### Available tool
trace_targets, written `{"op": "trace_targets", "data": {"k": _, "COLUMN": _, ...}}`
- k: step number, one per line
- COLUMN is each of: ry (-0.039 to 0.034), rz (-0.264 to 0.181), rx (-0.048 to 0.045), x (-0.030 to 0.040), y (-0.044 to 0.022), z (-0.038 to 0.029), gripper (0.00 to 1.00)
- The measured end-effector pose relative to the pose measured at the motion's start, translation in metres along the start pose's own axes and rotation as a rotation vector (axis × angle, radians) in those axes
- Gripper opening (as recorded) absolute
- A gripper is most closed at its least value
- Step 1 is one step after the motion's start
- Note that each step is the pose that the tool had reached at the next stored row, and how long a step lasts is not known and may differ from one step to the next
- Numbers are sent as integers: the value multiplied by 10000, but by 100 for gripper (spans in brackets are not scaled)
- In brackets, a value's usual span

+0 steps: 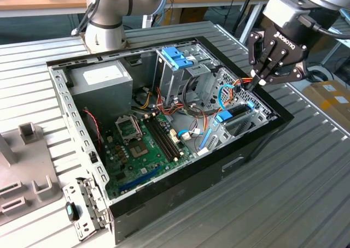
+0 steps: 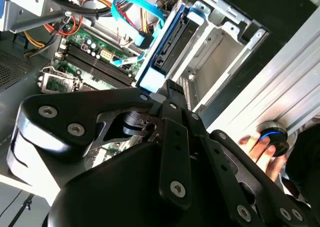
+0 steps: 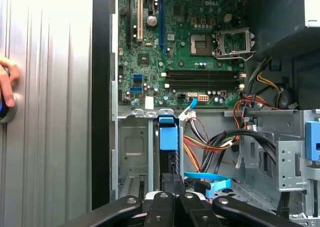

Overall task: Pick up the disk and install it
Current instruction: 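Insert the disk into the insertion slot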

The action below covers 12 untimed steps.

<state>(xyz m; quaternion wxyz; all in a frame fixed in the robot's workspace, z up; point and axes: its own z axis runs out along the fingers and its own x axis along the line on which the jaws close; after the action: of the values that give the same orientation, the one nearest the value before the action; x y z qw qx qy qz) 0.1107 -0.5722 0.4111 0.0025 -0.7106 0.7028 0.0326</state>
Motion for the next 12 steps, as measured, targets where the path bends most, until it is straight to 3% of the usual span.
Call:
{"op": "trace_targets", "data": {"k": 6, "ry": -1, "rz": 3, "rx": -57, "x": 1, "y": -118, "z": -2, "gripper": 10}}
{"op": "trace_targets", "data": {"k": 12, "ry": -1, "rz": 3, "rx": -62, "x": 1, "y": -151, "z": -3, "gripper": 10}}
